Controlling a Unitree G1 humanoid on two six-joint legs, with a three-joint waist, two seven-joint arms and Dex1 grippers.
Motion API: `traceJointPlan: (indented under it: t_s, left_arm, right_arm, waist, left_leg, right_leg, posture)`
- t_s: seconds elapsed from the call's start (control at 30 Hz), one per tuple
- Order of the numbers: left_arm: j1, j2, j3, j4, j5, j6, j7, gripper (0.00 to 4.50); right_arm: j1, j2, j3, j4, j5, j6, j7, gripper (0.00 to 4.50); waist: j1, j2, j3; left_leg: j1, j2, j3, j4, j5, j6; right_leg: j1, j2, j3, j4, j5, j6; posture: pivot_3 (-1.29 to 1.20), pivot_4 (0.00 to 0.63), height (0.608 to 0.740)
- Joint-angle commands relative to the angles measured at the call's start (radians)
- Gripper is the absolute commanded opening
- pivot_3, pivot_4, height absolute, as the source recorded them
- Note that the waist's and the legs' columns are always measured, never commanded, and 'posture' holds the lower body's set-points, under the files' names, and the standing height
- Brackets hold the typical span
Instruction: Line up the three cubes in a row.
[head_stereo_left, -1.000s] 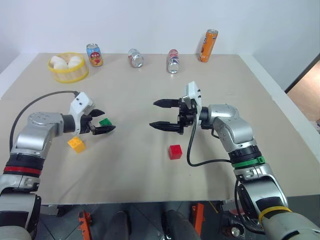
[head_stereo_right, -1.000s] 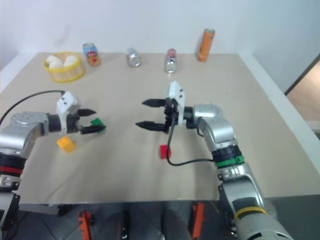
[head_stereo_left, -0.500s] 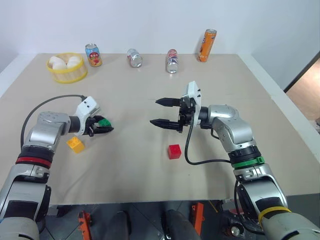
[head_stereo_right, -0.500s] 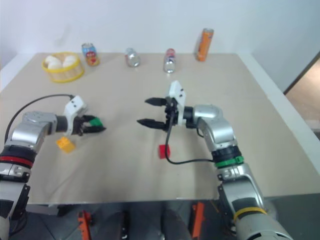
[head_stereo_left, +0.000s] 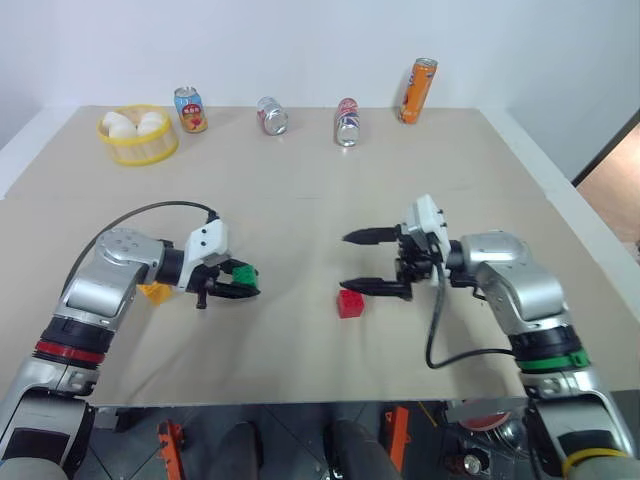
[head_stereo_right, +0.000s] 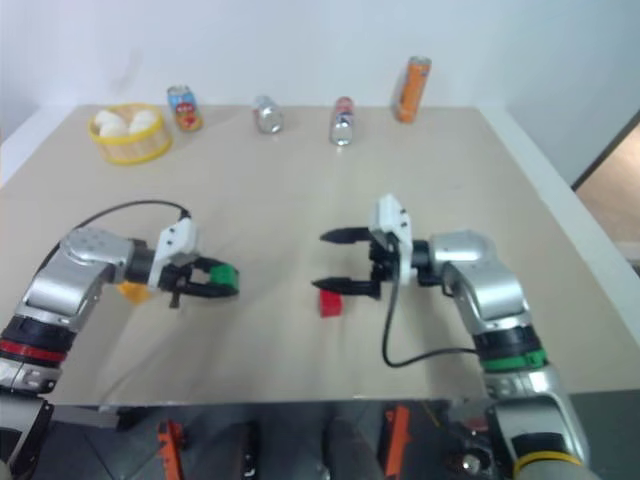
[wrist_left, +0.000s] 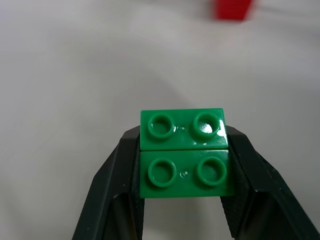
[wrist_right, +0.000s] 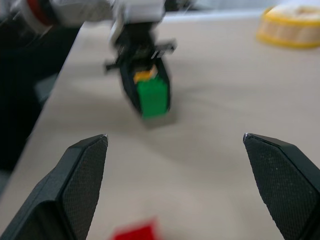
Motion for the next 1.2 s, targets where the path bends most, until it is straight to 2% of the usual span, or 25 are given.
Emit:
traceJointPlan:
  t_s: [0.03, 0.2, 0.4, 0.8, 0.87, 1.07, 1.13, 1.2]
  left_arm:
    - [-0.025, -0.022, -0.046, -0.113, 0.004, 0.078, 0.030, 1.37]
    - [-0.059, -0.084, -0.113, -0.149, 0.034, 0.185, 0.099, 1.37]
    - [-0.061, -0.104, -0.167, -0.182, 0.036, 0.273, 0.121, 1.37]
    - [-0.059, -0.108, -0.212, -0.168, 0.064, 0.293, 0.151, 1.37]
    - [-0.056, -0.110, -0.211, -0.171, 0.060, 0.291, 0.149, 2.39]
    - [-0.053, -0.108, -0.208, -0.175, 0.055, 0.296, 0.155, 4.41]
    - [-0.050, -0.100, -0.188, -0.195, 0.039, 0.301, 0.151, 4.47]
    - [-0.027, -0.090, -0.120, -0.257, -0.034, 0.303, 0.130, 4.47]
  right_arm:
    - [0.017, -0.044, -0.030, -0.082, 0.020, 0.017, 0.016, 4.50]
    - [0.030, -0.063, -0.044, -0.109, 0.016, 0.022, -0.011, 4.50]
    - [0.039, -0.064, -0.063, -0.121, 0.020, 0.023, -0.039, 4.50]
    - [0.033, -0.055, -0.064, -0.118, 0.018, 0.021, -0.058, 4.50]
    - [0.033, -0.055, -0.065, -0.117, 0.019, 0.022, -0.058, 4.50]
    - [0.028, -0.056, -0.066, -0.110, 0.021, 0.021, -0.055, 4.50]
    - [0.019, -0.053, -0.069, -0.109, 0.031, 0.025, -0.050, 4.50]
    - [0.009, -0.043, -0.073, -0.117, 0.053, 0.038, -0.046, 4.50]
  waist:
    - [-0.002, 0.000, 0.000]
    - [-0.004, 0.000, 0.000]
    - [-0.002, 0.000, 0.000]
    - [-0.003, 0.000, 0.000]
    - [-0.003, 0.000, 0.000]
    - [-0.002, 0.000, 0.000]
    - [-0.002, 0.000, 0.000]
    - [-0.004, 0.000, 0.000]
  left_leg:
    - [0.001, 0.000, 0.000, 0.001, 0.000, 0.000]
    - [0.004, 0.000, 0.000, 0.002, 0.001, 0.002]
    - [0.003, 0.000, 0.000, 0.004, 0.001, 0.002]
    - [0.003, 0.000, 0.000, 0.004, 0.001, 0.002]
    - [0.003, 0.000, 0.000, 0.004, 0.001, 0.002]
    - [0.002, 0.000, 0.000, 0.004, 0.001, 0.002]
    - [0.002, 0.000, 0.000, 0.004, 0.001, 0.002]
    - [0.002, 0.000, 0.000, 0.004, 0.001, 0.002]
  right_leg:
    - [0.001, 0.000, 0.000, 0.000, 0.001, 0.000]
    - [0.002, 0.002, 0.002, 0.000, 0.003, -0.002]
    - [0.002, 0.002, 0.003, 0.000, 0.004, -0.001]
    - [0.001, 0.002, 0.003, 0.000, 0.004, 0.000]
    - [0.002, 0.002, 0.003, 0.000, 0.004, 0.000]
    - [0.002, 0.002, 0.003, 0.000, 0.004, -0.001]
    - [0.002, 0.002, 0.003, 0.000, 0.004, -0.001]
    - [0.001, 0.002, 0.003, 0.000, 0.004, 0.000]
  posture:
    - [0.00, 0.150, 0.740]
    - [0.00, 0.150, 0.740]
    - [0.00, 0.150, 0.740]
    - [0.00, 0.150, 0.740]
    - [0.00, 0.150, 0.740]
    - [0.00, 0.150, 0.740]
    - [0.00, 0.150, 0.740]
    - [0.00, 0.150, 0.740]
